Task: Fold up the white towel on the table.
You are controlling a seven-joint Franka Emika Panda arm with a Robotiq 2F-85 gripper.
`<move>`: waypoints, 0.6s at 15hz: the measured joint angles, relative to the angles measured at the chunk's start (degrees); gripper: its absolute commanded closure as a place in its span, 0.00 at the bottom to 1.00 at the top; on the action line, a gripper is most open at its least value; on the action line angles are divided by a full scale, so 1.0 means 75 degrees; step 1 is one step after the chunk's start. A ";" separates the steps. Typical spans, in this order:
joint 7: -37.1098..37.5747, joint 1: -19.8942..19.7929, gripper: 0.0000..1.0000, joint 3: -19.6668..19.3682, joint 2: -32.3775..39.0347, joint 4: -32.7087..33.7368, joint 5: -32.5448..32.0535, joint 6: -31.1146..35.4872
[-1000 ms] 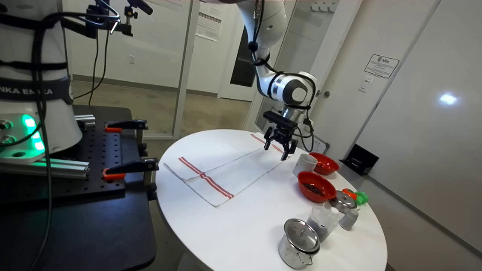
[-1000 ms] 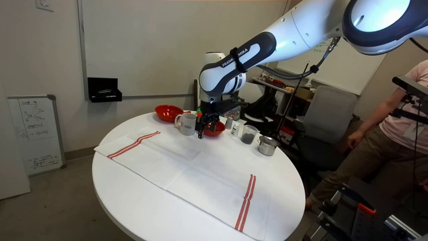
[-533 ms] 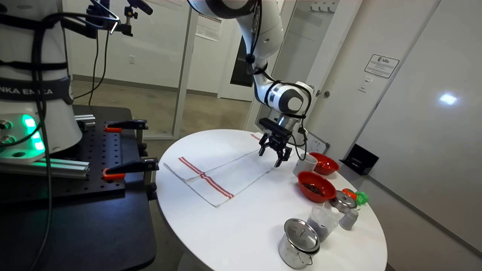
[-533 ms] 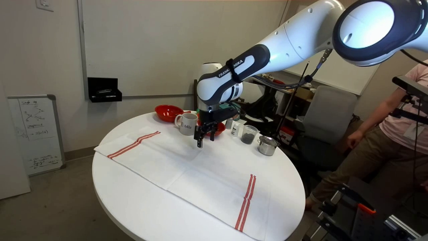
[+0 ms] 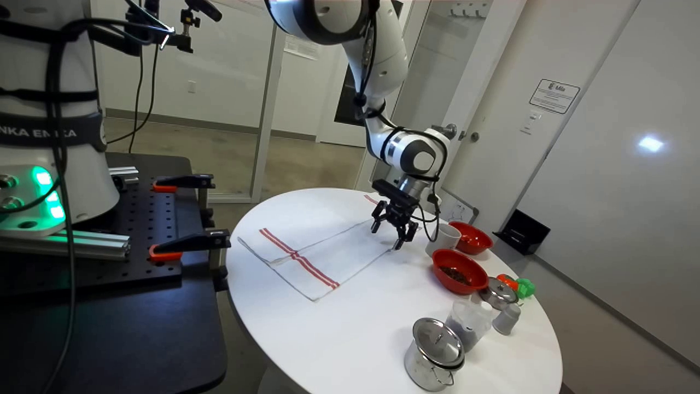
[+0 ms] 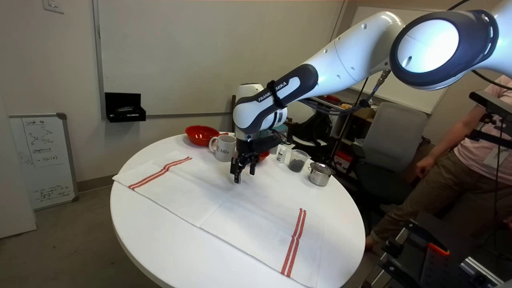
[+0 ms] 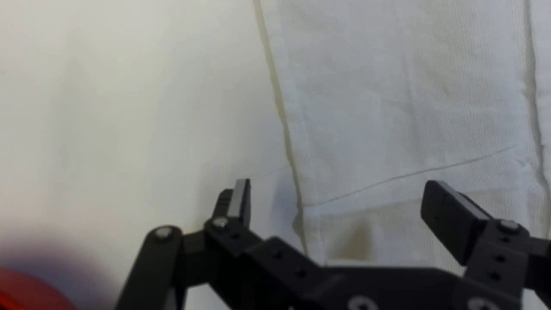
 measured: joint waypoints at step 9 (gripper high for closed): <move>0.0000 0.0005 0.48 0.0042 0.0386 0.0610 0.0000 -0.0103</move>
